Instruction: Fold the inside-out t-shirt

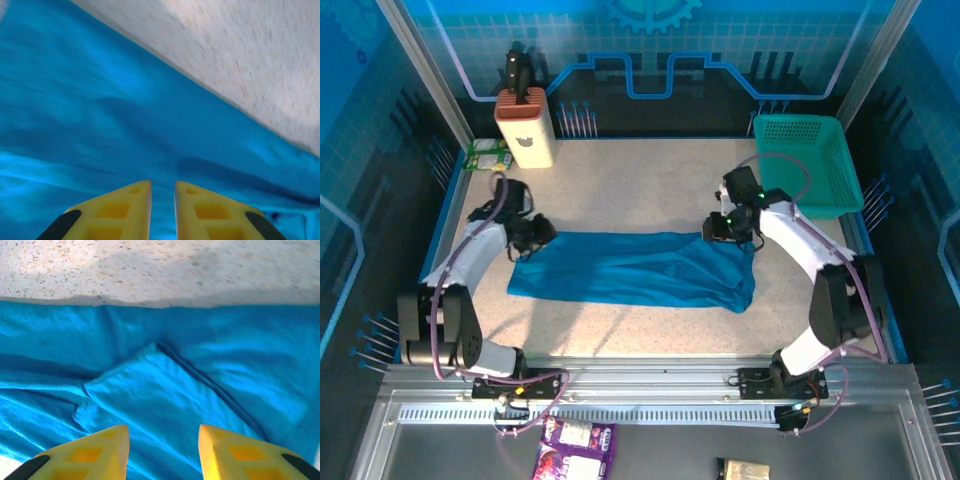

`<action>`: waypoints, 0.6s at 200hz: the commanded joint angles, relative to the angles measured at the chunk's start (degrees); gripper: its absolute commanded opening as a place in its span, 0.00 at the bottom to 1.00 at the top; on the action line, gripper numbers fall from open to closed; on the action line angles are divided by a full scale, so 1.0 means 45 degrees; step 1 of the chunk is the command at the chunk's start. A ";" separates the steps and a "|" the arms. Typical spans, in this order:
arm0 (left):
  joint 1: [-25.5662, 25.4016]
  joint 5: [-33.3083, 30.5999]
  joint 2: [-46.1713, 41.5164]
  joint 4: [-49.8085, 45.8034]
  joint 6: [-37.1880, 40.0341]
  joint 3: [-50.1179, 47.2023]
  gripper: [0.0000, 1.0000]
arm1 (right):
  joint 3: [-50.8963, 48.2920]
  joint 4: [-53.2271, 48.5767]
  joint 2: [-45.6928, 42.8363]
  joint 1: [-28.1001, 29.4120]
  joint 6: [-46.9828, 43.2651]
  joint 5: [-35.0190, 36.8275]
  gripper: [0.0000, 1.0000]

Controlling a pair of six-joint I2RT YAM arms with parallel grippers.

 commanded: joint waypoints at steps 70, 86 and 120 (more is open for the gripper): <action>-0.0955 0.0472 0.0797 0.0636 -0.0722 -0.0879 0.18 | 0.2433 -0.0301 0.3764 0.0373 -0.1753 -0.0747 0.45; -0.0955 0.0505 0.0790 0.0708 -0.0747 -0.0998 0.18 | 0.2612 -0.0365 0.4145 0.0470 -0.1827 -0.0410 0.43; -0.0955 0.0512 0.0815 0.0724 -0.0752 -0.1041 0.18 | 0.2912 -0.0813 0.4270 0.0716 -0.2008 0.0226 0.25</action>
